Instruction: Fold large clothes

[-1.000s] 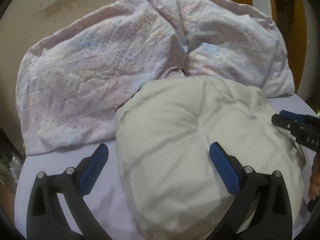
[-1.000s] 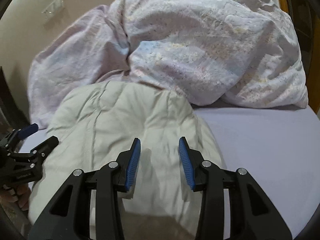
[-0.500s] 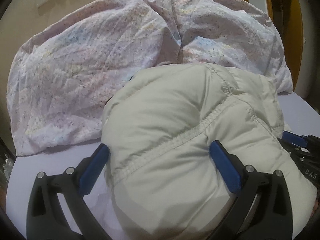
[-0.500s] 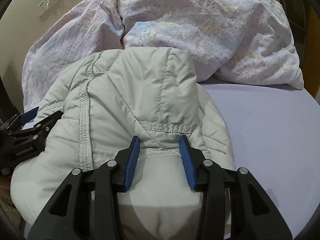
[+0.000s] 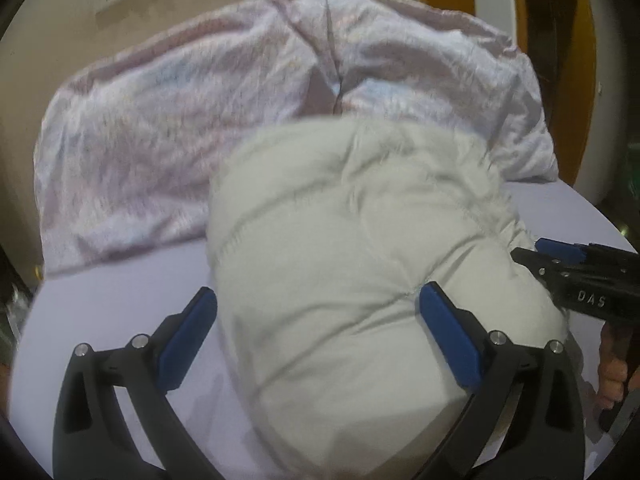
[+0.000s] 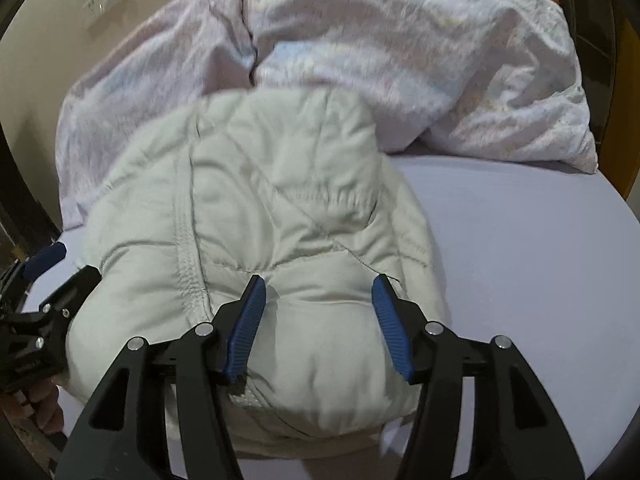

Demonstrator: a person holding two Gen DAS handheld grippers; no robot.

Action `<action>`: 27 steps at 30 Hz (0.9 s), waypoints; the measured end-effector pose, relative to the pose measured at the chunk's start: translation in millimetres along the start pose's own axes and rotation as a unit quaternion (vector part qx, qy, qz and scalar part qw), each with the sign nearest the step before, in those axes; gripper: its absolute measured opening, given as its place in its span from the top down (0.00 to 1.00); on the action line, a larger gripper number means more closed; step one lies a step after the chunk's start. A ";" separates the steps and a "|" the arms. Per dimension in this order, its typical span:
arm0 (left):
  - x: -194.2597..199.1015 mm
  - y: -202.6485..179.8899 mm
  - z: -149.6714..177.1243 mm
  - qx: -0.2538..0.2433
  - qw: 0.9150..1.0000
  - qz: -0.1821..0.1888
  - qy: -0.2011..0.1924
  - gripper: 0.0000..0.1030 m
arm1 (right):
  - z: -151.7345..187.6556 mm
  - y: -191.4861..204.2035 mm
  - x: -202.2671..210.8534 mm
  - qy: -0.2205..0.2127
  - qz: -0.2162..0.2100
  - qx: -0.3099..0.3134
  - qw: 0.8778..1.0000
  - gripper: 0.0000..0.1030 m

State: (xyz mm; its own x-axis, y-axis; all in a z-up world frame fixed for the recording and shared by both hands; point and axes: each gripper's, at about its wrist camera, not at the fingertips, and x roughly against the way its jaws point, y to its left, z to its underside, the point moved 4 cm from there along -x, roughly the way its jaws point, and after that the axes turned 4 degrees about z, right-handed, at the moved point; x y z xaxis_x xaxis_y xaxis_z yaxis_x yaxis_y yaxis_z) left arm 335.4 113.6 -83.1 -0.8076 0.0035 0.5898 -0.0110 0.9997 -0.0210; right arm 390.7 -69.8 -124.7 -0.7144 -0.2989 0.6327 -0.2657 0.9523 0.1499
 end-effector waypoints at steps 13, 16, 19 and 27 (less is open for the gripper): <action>53.3 -3.8 19.2 0.049 0.999 -0.010 0.001 0.02 | 14.1 -17.9 46.4 -0.006 -0.015 -0.036 0.999 0.17; 66.6 -10.2 26.2 0.044 0.999 -0.018 -0.002 0.02 | 21.3 -19.0 57.6 -0.005 -0.017 -0.040 0.999 0.15; 75.2 -15.6 32.8 0.044 0.999 -0.020 -0.001 0.02 | 29.0 -16.2 69.4 -0.013 -0.012 -0.029 0.999 0.12; 89.5 -22.2 45.5 0.052 0.998 -0.023 -0.002 0.02 | 44.8 -12.8 90.7 -0.028 -0.009 -0.007 1.000 0.09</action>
State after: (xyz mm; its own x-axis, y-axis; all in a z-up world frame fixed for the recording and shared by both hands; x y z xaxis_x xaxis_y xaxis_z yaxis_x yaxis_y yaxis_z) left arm 236.5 90.6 -66.6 -0.8075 -0.0425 0.5883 -0.1087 0.9910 -0.0776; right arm 300.4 -111.8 -103.3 -0.7450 -0.3182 0.5862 -0.2693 0.9476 0.1721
